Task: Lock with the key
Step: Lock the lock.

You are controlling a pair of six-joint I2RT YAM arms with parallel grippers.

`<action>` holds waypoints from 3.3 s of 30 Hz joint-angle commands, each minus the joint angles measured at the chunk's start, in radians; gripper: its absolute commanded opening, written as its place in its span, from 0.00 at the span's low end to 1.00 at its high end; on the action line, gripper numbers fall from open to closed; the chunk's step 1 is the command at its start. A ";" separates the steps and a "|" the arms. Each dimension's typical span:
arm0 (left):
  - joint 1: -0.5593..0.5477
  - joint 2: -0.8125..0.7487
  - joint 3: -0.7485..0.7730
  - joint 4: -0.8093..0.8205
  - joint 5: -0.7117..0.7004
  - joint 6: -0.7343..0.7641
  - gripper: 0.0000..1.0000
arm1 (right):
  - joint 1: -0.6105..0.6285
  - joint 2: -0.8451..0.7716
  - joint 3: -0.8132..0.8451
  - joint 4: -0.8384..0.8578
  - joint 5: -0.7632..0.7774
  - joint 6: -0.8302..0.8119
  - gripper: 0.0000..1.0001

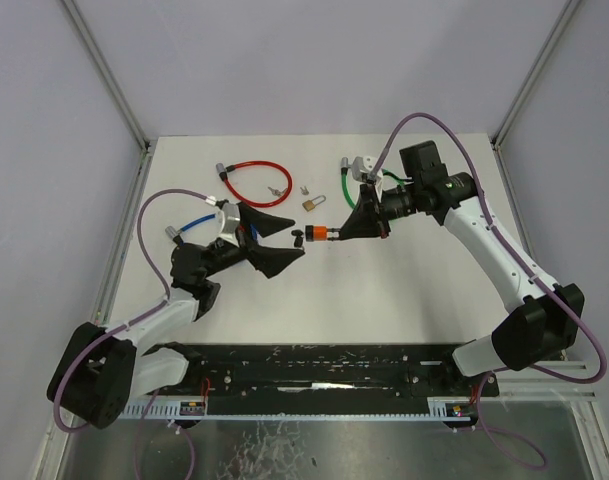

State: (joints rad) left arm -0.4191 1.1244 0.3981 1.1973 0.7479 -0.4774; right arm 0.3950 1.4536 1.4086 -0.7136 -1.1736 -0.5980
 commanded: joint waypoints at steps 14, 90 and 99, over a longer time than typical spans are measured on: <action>-0.103 0.084 0.133 -0.174 0.048 0.195 0.36 | 0.033 -0.024 0.026 -0.059 -0.043 -0.106 0.00; -0.061 0.407 0.140 0.001 0.059 0.218 0.00 | 0.249 0.267 -0.241 0.187 0.171 -0.003 0.00; -0.029 0.434 0.122 -0.086 -0.013 0.390 0.00 | 0.280 0.340 -0.307 0.208 0.207 0.010 0.00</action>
State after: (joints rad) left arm -0.4824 1.5959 0.4519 0.8093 0.8589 -0.1768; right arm 0.5869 1.7271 1.1889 -0.3389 -1.0107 -0.6067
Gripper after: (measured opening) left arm 0.294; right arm 0.036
